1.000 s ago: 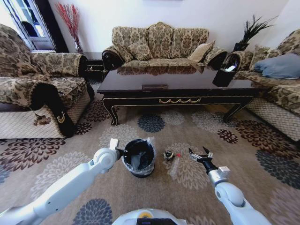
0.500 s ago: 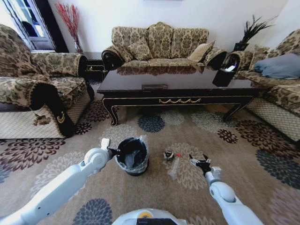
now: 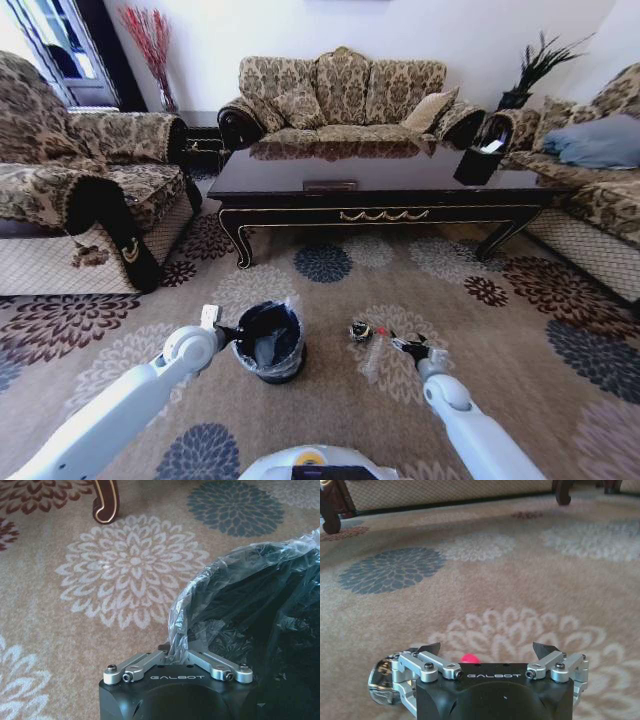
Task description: Move to the front of the table and pick up the trash from the floor, then place it into the trash bin.
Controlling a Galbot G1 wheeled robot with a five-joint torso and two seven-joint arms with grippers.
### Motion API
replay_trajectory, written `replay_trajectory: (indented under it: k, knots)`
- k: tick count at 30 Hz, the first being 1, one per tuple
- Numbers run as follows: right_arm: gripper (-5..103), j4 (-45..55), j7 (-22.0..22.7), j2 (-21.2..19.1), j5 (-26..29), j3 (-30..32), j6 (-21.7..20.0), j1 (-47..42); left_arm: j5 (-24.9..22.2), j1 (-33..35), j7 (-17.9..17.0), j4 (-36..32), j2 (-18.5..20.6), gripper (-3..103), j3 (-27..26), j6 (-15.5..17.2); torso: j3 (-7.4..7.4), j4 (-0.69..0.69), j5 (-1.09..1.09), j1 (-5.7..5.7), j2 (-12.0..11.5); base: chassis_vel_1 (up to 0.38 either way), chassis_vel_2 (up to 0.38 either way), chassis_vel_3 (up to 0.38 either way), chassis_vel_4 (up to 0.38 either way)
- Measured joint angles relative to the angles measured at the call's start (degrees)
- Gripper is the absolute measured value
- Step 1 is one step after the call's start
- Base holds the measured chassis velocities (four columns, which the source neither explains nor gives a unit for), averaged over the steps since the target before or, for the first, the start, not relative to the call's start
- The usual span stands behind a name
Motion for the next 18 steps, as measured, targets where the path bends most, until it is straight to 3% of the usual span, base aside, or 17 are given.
replay_trajectory:
  k: [7, 18]
  knots:
    - [100, -0.74, 1.69, 1.79, 1.98, -1.99, -1.15, 2.06, 0.11, 0.95, 0.59, 0.24, 0.22, 0, -0.83, 0.00, 0.00, -0.01, 0.00, 0.00, 0.00, 0.000, 0.000, 0.000, 0.000]
    - [100, -1.56, 3.02, 4.81, -0.46, -2.99, -2.09, -0.12, 0.58, 1.17, 1.00, 0.62, -0.14, 0, -0.89, 0.00, 0.00, -0.02, 0.00, 0.00, 0.01, 0.000, 0.000, 0.000, 0.000]
